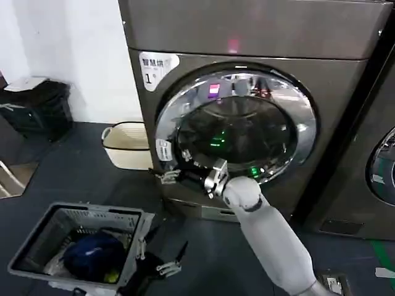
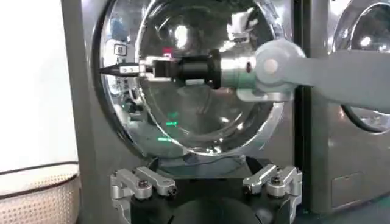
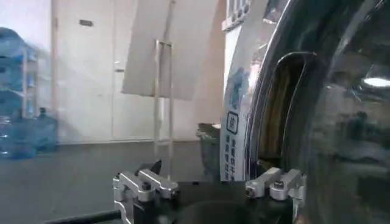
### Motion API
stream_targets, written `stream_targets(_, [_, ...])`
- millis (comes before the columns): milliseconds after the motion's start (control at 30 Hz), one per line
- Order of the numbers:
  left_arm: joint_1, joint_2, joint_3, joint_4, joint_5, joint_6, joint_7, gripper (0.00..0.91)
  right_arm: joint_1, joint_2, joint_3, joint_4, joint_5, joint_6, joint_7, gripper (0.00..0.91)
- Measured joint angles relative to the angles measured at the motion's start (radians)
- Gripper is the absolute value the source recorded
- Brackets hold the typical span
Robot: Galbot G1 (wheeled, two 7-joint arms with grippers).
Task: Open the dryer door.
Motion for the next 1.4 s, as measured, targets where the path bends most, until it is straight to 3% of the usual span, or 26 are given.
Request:
stream_targets(567, [-0.032,0.003,-0.029,0.018,-0.019,0.022,-0.006,0.907,-0.101,-0.068,0.024,0.154,0.088,-0.041,-0.132,0.907])
stream_targets(933, [-0.03,0.011,-0.076,0.002,-0.031,0.058,0.011,0.907,-0.197,-0.128,0.064,0.265,0.117,-0.039,-0.177,0.907])
stream_targets(1400, [-0.048,0.022,-0.221,0.006,-0.079,0.083,0.017,0.907,-0.275,-0.215,0.111,0.369,0.187,-0.058,-0.32,0.907])
